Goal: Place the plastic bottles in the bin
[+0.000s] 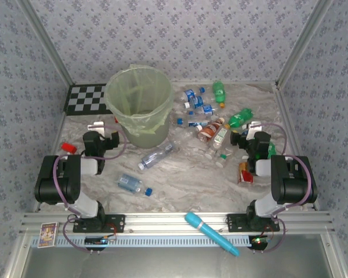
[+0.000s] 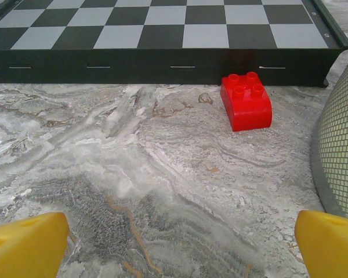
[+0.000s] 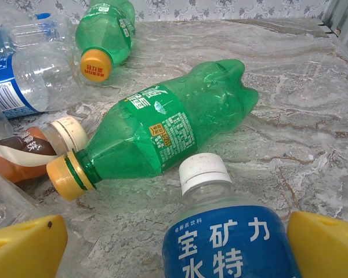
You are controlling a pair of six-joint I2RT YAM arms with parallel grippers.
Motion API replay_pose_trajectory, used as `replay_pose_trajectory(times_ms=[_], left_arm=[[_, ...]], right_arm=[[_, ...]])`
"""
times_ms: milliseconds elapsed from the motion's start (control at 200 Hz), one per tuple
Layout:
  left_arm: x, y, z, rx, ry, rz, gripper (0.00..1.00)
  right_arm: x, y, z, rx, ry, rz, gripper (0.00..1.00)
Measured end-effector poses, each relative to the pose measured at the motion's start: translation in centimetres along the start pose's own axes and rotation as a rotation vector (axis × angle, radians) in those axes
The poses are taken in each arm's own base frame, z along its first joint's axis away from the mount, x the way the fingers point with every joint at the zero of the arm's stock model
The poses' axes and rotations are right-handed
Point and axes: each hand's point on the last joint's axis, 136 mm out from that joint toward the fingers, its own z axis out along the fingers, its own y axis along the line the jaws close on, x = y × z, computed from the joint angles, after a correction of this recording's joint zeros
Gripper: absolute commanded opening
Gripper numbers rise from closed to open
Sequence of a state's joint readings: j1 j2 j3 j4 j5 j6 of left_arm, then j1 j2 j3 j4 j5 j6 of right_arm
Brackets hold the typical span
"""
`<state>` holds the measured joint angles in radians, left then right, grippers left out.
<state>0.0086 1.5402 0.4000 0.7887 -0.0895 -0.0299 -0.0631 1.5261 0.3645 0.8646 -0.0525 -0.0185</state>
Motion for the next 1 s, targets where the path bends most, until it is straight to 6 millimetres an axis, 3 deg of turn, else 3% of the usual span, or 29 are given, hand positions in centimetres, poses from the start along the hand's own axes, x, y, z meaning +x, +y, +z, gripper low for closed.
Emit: replay_pose_trajectory(times_ms=[765,855,1000], left_arm=[[0.1,0.0,0.0,-0.001,0.031,0.003,1.00],[-1.5,0.2,-0.3,-0.015,0.038,-0.002,1.00],[-6.3,0.7,-2.0,-0.041,-0.026,-0.046,1.00]], right_arm=[[0.0,0.0,0.0,0.009,0.000,-0.003,0.99],[-0.2,-0.2,-0.3,0.025,-0.009,-0.003,0.99],[-2.6,-0.7,-1.8,0.057,-0.064,0.000,0.99]])
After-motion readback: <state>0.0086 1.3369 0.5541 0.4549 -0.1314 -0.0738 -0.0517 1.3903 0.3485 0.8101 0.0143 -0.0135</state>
